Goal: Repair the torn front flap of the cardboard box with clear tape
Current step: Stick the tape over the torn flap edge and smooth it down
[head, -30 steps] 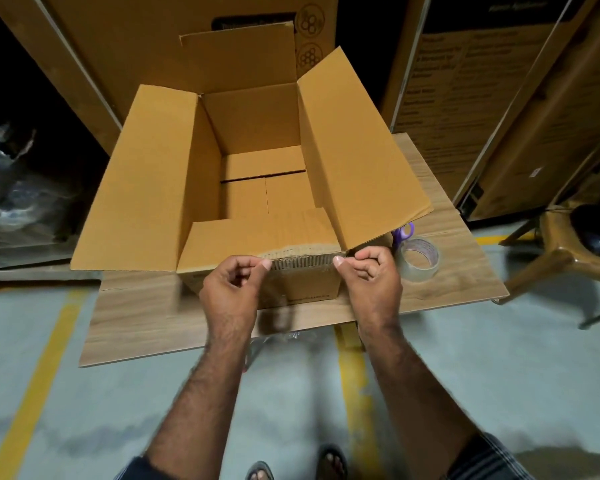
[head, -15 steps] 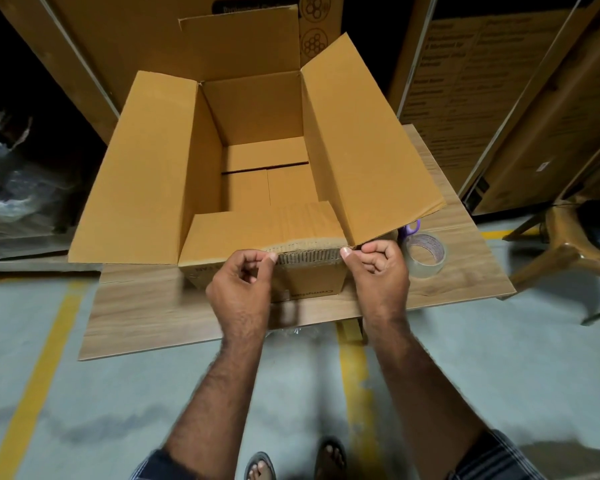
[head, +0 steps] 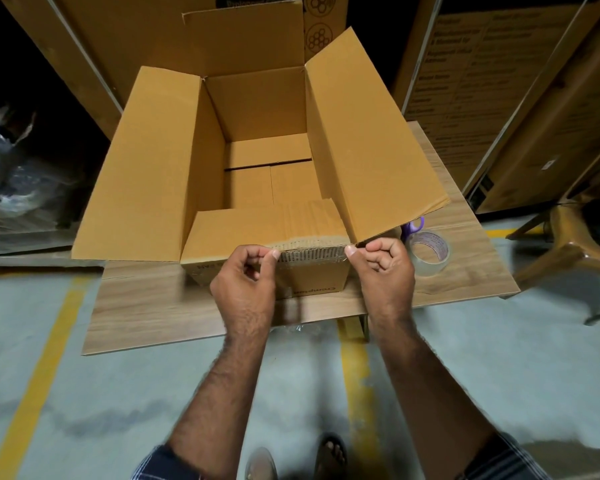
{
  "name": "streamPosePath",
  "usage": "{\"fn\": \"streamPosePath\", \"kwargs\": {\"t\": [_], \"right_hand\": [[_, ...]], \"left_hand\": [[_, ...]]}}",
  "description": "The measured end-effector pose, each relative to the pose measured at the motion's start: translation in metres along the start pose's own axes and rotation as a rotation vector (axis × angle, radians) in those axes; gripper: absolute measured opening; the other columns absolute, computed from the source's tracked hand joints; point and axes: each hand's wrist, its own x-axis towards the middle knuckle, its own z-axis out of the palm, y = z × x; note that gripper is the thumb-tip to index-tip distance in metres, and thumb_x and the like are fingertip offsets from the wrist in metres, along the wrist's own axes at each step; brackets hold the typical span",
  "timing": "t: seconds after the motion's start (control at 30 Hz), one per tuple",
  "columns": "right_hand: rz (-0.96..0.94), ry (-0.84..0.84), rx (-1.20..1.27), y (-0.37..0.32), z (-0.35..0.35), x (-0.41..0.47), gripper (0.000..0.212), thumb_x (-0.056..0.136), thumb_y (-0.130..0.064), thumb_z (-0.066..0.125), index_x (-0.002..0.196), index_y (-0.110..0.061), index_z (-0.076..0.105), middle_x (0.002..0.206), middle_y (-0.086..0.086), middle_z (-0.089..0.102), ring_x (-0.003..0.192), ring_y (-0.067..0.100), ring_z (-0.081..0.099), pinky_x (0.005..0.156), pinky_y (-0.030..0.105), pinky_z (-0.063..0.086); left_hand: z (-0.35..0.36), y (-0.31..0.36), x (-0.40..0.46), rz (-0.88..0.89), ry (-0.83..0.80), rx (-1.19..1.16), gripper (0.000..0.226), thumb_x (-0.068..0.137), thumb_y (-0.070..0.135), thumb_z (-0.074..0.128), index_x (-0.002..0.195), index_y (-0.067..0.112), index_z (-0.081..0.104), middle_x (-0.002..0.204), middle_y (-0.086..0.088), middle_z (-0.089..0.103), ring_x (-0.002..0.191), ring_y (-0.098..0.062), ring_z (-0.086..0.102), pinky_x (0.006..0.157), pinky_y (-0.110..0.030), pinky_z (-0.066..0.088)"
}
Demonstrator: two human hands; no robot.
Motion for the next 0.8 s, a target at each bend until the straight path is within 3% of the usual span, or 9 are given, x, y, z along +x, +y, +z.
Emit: {"fn": "streamPosePath", "kwargs": {"t": [0.1, 0.27, 0.47, 0.7, 0.8], "right_hand": [[0.005, 0.011, -0.04, 0.001, 0.001, 0.002, 0.028, 0.08, -0.014, 0.086, 0.092, -0.015, 0.061, 0.083, 0.003, 0.077, 0.077, 0.011, 0.073, 0.077, 0.025, 0.06], [0.026, 0.039, -0.068, 0.003, 0.002, 0.004, 0.03, 0.078, -0.018, 0.089, 0.089, -0.02, 0.061, 0.081, 0.003, 0.078, 0.075, 0.012, 0.074, 0.074, 0.025, 0.059], [0.01, 0.056, -0.097, -0.001, 0.004, 0.003, 0.031, 0.078, -0.017, 0.089, 0.092, -0.012, 0.061, 0.079, 0.0, 0.077, 0.068, 0.003, 0.07, 0.067, 0.015, 0.054], [-0.03, 0.108, -0.231, 0.0, 0.003, 0.006, 0.036, 0.073, -0.031, 0.092, 0.085, -0.017, 0.062, 0.073, -0.003, 0.07, 0.057, -0.004, 0.06, 0.059, 0.011, 0.05], [-0.082, 0.109, -0.334, -0.002, 0.0, 0.005, 0.036, 0.075, -0.038, 0.09, 0.083, -0.017, 0.062, 0.069, -0.006, 0.066, 0.054, -0.005, 0.057, 0.056, 0.009, 0.048]], "left_hand": [[0.002, 0.0, 0.001, -0.023, 0.013, 0.005, 0.013, 0.084, 0.026, 0.082, 0.08, 0.03, 0.071, 0.072, 0.015, 0.069, 0.065, -0.003, 0.059, 0.068, -0.029, 0.058], [0.004, 0.0, 0.001, -0.01, 0.023, 0.031, 0.011, 0.084, 0.03, 0.082, 0.08, 0.029, 0.072, 0.072, 0.015, 0.071, 0.065, -0.006, 0.063, 0.068, -0.036, 0.06], [0.004, -0.005, 0.001, 0.056, 0.02, 0.098, 0.015, 0.082, 0.054, 0.07, 0.09, 0.042, 0.066, 0.074, 0.021, 0.07, 0.073, -0.005, 0.066, 0.079, -0.053, 0.058], [0.0, -0.011, 0.002, 0.042, 0.06, 0.147, 0.038, 0.077, 0.064, 0.07, 0.098, 0.036, 0.054, 0.065, 0.015, 0.065, 0.068, -0.009, 0.066, 0.08, -0.053, 0.057], [-0.003, -0.012, 0.003, 0.031, 0.053, 0.155, 0.038, 0.078, 0.054, 0.079, 0.092, 0.028, 0.055, 0.064, 0.015, 0.062, 0.065, -0.011, 0.065, 0.073, -0.049, 0.059]]}}
